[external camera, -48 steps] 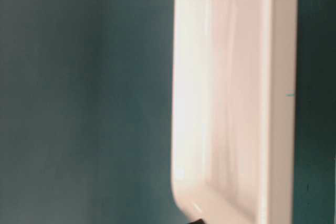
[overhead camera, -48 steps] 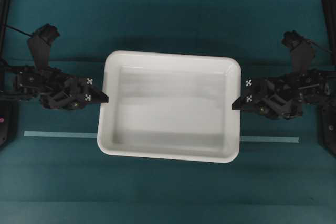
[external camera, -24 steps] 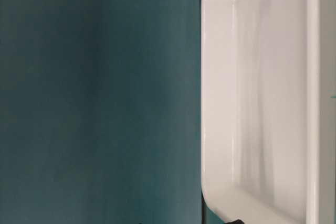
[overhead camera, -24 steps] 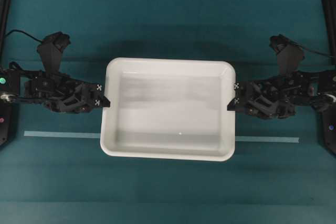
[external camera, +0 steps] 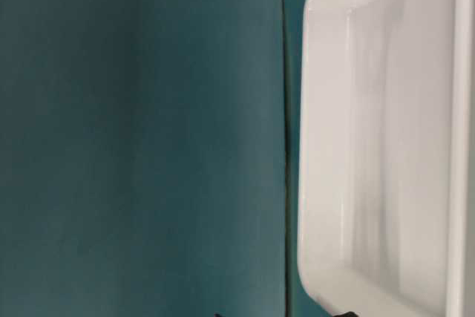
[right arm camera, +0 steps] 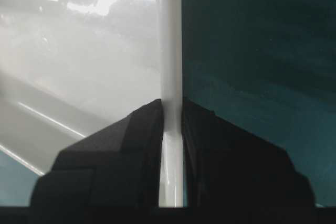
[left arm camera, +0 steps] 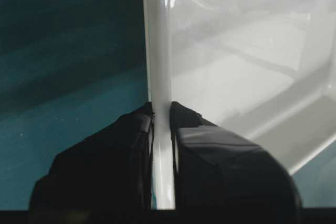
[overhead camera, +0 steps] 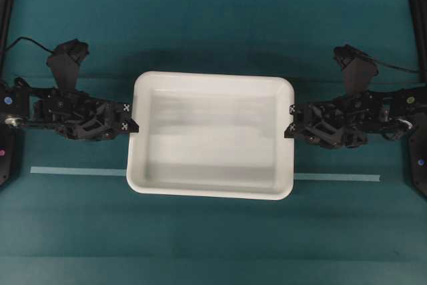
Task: Lift the white case with both hands.
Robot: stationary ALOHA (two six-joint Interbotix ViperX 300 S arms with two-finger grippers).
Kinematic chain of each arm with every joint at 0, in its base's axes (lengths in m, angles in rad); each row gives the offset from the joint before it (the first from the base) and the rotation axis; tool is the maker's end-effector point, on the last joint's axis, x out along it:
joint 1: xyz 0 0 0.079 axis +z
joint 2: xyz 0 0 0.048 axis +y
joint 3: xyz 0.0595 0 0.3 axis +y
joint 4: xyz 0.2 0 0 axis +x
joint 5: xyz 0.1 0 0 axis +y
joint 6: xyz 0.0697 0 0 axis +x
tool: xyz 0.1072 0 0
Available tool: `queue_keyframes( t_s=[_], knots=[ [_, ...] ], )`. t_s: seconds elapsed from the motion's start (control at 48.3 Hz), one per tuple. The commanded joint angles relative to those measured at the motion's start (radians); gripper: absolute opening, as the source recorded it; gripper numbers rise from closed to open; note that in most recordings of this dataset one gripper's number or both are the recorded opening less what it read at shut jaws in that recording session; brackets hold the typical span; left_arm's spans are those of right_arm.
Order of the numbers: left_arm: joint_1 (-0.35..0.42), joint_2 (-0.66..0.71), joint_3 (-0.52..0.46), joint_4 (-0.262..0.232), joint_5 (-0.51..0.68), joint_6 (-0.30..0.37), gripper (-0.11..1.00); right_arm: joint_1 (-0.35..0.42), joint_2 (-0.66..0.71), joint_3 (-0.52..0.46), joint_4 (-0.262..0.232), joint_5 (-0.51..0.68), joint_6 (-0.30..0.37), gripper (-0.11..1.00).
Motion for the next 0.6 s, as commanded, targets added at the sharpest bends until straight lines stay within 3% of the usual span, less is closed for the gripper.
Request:
queue_keyframes(
  t_s=[0.0, 0.58],
  knots=[
    [0.011, 0.046, 0.017, 0.003, 0.009, 0.003, 0.04, -0.015, 0.034, 0.011, -0.003, 0.009, 0.000, 0.10],
    [0.012, 0.098, 0.018, 0.006, 0.009, 0.002, 0.04, -0.029, 0.069, 0.005, 0.002, 0.011, 0.002, 0.10]
  ],
)
